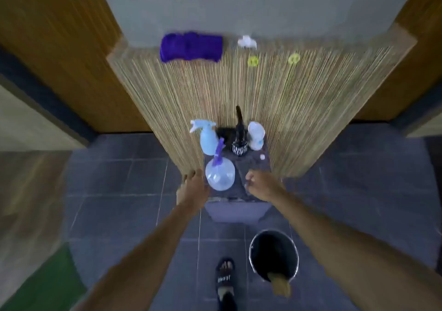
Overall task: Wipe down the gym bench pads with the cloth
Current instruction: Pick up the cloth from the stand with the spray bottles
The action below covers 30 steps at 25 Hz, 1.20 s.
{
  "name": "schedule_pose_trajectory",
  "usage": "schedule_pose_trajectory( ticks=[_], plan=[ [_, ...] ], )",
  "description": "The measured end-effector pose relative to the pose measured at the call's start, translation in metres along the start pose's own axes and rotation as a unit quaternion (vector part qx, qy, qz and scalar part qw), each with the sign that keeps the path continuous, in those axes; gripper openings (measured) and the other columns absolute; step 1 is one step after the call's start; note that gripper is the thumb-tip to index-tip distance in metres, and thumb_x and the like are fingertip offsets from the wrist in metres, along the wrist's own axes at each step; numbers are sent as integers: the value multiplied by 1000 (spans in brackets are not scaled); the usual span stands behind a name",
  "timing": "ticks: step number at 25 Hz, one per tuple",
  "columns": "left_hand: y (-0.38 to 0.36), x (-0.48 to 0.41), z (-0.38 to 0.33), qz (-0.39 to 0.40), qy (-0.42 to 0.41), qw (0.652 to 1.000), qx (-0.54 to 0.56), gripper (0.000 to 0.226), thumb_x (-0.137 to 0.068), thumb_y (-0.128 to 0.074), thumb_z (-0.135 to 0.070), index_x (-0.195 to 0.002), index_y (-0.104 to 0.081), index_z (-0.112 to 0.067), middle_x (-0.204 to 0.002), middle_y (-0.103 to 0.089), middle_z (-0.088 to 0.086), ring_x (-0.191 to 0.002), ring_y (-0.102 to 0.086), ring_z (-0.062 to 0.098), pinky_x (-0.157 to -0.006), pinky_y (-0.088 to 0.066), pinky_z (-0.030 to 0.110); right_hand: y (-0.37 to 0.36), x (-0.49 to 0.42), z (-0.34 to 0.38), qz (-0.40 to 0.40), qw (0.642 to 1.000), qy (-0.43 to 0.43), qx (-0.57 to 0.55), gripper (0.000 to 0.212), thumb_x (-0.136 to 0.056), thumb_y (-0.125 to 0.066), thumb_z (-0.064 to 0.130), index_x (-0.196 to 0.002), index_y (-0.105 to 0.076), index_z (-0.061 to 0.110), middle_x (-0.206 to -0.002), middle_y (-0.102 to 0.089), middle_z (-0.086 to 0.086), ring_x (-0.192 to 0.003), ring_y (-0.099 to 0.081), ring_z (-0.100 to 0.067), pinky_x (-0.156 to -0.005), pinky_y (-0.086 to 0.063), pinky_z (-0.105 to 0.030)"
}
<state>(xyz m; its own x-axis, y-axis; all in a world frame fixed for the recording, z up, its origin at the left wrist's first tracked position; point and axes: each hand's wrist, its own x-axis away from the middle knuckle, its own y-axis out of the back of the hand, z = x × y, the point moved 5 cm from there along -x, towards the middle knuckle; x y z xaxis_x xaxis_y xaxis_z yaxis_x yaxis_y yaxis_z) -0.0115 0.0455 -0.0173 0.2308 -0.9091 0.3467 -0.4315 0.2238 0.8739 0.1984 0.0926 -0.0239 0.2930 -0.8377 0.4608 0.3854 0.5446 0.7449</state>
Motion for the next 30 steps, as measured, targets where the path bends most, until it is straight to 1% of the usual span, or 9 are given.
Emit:
schedule_pose_trajectory(
  ticks=[2,4,8,11,14,16,20,26,30],
  plan=[
    [-33,-43,17,20,-11,1000,1,54,-86,-57,-31,-133,-44,-10,-136,-43,12,-131,-40,37,-101,-41,52,-25,-39,-15,-1,1000,-24,10,33,-93,-58,22,-123,-58,10,-132,-59,-13,-124,-54,-32,-98,-47,-42],
    [-74,-81,39,61,-13,998,5,79,-72,-58,-50,-140,-37,-14,-138,-42,10,-130,-39,35,-104,-39,52,-52,-70,-35,3,998,-48,29,46,-93,-59,23,-137,-49,14,-150,-41,-11,-136,-41,-33,-106,-41,-43],
    [-130,-126,66,63,-40,996,41,108,-63,-81,-55,-147,-27,-17,-141,-39,6,-132,-37,30,-105,-39,53,-79,-127,-65,-84,994,-40,63,58,-94,-57,25,-148,-36,15,-156,-28,-13,-138,-31,-38,-109,-36,-51],
    [-161,-145,84,51,-74,992,86,129,-54,-77,-72,-154,-13,-21,-155,-28,2,-143,-29,27,-111,-36,53,-101,-155,-78,-143,986,-4,86,67,-91,-62,30,-150,-35,14,-159,-25,-17,-143,-29,-41,-110,-34,-56],
    [-173,-143,94,48,-89,990,101,131,-58,-68,-80,-156,-7,-18,-161,-17,1,-149,-20,26,-114,-33,53,-122,-163,-81,-180,980,0,84,71,-90,-61,39,-151,-33,16,-162,-19,-18,-148,-22,-42,-116,-24,-55],
    [-173,-140,91,40,-100,989,105,128,-62,-66,-80,-156,-7,-17,-161,-17,1,-149,-19,25,-114,-33,53,-126,-163,-82,-199,977,-1,72,65,-94,-55,34,-152,-31,16,-163,-17,-19,-149,-18,-41,-119,-20,-54],
    [-171,-141,87,33,-106,989,97,126,-64,-66,-78,-156,-9,-14,-161,-20,4,-149,-21,25,-114,-34,53,-124,-163,-80,-230,967,11,105,59,-95,-52,17,-151,-34,9,-159,-23,-25,-146,-24,-46,-117,-27,-58],
    [-169,-141,84,17,-115,992,57,127,-62,-62,-81,-155,-12,-10,-159,-24,9,-147,-26,29,-113,-35,52,-128,-170,-79,-235,958,-3,166,59,-90,-55,3,-147,-38,2,-152,-33,-33,-139,-33,-52,-110,-36,-63],
    [-165,-142,84,30,-107,993,45,127,-61,-57,-85,-155,-10,-13,-160,-23,7,-147,-25,29,-114,-33,54,-124,-169,-78,-226,965,-5,133,57,-91,-51,-10,-146,-39,1,-152,-34,-32,-139,-35,-51,-108,-38,-62]
  ],
)
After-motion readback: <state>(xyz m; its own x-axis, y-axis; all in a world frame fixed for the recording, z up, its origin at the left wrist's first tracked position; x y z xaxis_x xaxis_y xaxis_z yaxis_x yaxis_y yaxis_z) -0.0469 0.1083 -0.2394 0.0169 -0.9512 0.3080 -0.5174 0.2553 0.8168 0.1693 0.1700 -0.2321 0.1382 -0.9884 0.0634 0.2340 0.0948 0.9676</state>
